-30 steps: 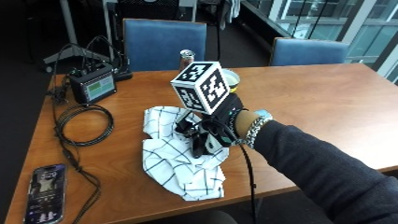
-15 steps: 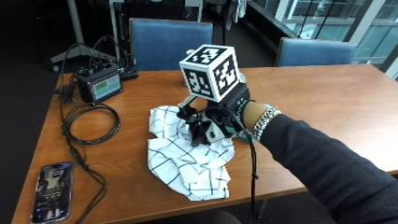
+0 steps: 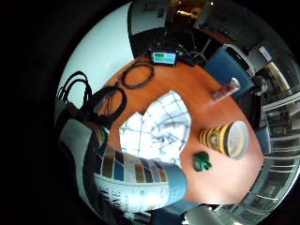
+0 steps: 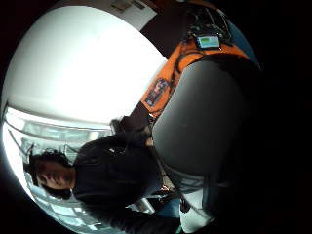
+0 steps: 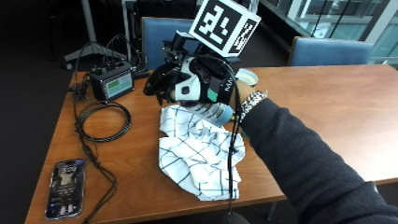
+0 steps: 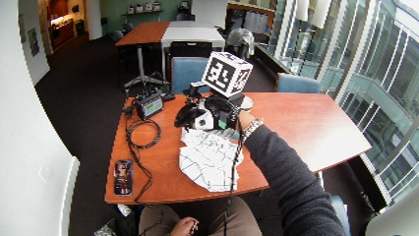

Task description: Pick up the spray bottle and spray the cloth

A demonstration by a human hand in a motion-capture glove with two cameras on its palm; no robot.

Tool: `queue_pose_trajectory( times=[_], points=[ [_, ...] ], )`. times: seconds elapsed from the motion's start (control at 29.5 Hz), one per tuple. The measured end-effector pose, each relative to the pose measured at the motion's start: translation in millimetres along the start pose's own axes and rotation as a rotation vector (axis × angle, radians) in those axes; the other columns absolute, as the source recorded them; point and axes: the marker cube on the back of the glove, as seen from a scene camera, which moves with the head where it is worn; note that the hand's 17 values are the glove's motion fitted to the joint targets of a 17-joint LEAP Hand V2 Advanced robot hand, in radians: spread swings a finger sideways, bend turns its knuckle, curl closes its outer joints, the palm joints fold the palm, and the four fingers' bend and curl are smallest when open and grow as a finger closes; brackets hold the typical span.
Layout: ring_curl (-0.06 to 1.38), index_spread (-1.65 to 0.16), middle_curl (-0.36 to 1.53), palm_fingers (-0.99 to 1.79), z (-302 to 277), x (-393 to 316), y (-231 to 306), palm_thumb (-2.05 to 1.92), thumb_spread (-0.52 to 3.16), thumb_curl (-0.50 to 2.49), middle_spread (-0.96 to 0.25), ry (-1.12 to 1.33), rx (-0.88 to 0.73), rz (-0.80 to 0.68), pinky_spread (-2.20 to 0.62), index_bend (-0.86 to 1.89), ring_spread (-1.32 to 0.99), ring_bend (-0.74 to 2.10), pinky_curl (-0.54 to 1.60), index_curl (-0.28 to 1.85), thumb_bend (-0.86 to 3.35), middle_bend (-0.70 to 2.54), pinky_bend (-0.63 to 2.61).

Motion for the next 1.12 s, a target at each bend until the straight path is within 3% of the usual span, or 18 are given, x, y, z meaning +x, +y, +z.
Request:
queue_pose_trajectory(
  times=[0.2, 0.47, 0.64, 1.12],
  points=[
    [0.44, -0.28, 0.47, 1.36, -3.7, -4.4, -8.7, 0.89, 0.39, 0.79, -0.21, -0.207, 0.147, 0.029, -0.25, 0.32, -0.17, 0.53, 0.37, 0.56, -0.03, 0.48, 0.42],
    [0.43, -0.28, 0.47, 1.32, 37.6, 11.3, -19.5, 0.89, 0.41, 0.79, -0.21, -0.634, 0.446, 0.164, -0.23, 0.32, -0.17, 0.50, 0.38, 0.57, -0.03, 0.47, 0.44],
    [0.43, -0.28, 0.46, 1.32, 72.8, 14.8, -21.5, 0.89, 0.43, 0.79, -0.21, -0.704, 0.597, 0.201, -0.23, 0.31, -0.17, 0.50, 0.38, 0.56, -0.03, 0.45, 0.45],
    [0.43, -0.28, 0.46, 1.32, 136.6, 14.5, -12.4, 0.89, 0.48, 0.78, -0.21, -0.668, 0.602, 0.251, -0.23, 0.28, -0.17, 0.49, 0.38, 0.56, -0.03, 0.43, 0.45]
  ],
)
